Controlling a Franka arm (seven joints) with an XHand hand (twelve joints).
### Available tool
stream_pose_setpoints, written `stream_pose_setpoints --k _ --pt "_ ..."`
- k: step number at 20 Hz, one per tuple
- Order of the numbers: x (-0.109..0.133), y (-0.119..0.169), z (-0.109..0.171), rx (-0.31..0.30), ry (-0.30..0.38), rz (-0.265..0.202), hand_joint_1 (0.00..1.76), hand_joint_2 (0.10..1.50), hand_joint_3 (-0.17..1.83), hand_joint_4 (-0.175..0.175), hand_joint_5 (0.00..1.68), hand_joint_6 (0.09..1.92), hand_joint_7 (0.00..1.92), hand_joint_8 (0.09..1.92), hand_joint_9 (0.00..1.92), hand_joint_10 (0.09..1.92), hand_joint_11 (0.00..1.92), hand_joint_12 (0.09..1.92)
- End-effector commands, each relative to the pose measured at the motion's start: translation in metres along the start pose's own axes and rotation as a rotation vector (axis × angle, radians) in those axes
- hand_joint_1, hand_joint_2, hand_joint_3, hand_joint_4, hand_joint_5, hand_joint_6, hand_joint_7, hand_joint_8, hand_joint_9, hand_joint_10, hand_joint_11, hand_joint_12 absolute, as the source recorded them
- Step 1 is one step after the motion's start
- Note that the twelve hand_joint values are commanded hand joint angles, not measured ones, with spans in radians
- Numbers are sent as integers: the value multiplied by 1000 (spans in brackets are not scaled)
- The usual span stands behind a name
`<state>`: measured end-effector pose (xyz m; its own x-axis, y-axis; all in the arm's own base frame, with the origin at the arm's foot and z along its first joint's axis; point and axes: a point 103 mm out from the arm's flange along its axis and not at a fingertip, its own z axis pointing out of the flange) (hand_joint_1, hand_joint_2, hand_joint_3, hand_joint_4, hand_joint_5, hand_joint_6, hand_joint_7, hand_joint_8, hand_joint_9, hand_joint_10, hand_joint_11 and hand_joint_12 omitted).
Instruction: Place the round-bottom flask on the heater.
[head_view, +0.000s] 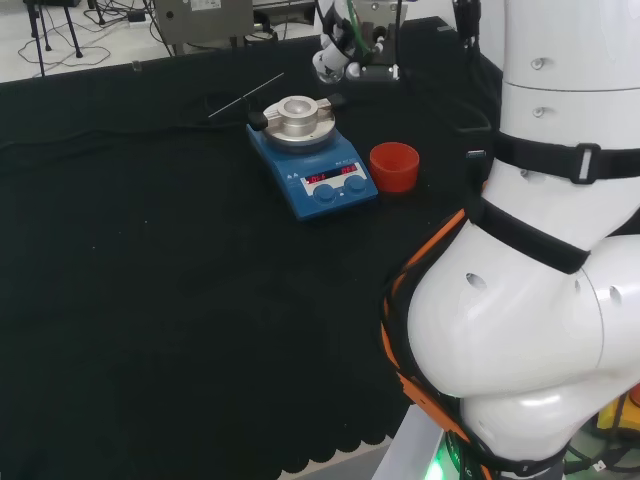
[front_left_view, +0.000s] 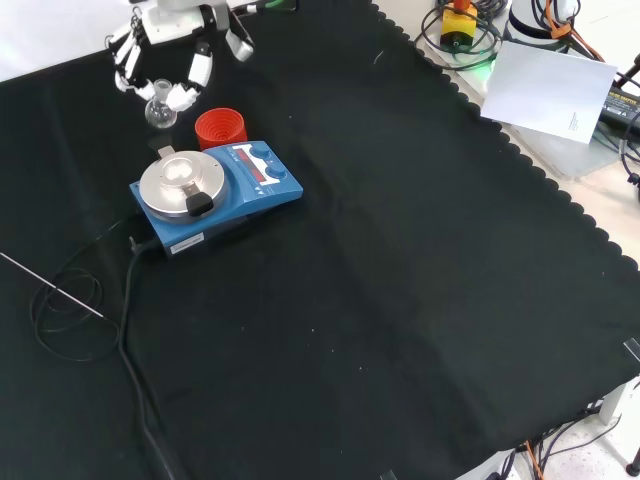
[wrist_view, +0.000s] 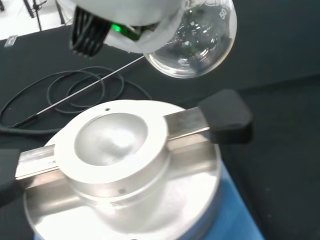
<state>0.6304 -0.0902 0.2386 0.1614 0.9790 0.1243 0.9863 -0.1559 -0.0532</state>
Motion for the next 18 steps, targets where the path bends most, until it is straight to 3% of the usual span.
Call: stream_pose_setpoints --k 1,18 --pt "27 7 10 50 12 -49 1062 643 930 175 1048 1202 622 686 786 638 311 1338" --pt "40 13 33 107 -42 -64 1065 637 940 171 1050 1205 622 683 789 636 319 1334"
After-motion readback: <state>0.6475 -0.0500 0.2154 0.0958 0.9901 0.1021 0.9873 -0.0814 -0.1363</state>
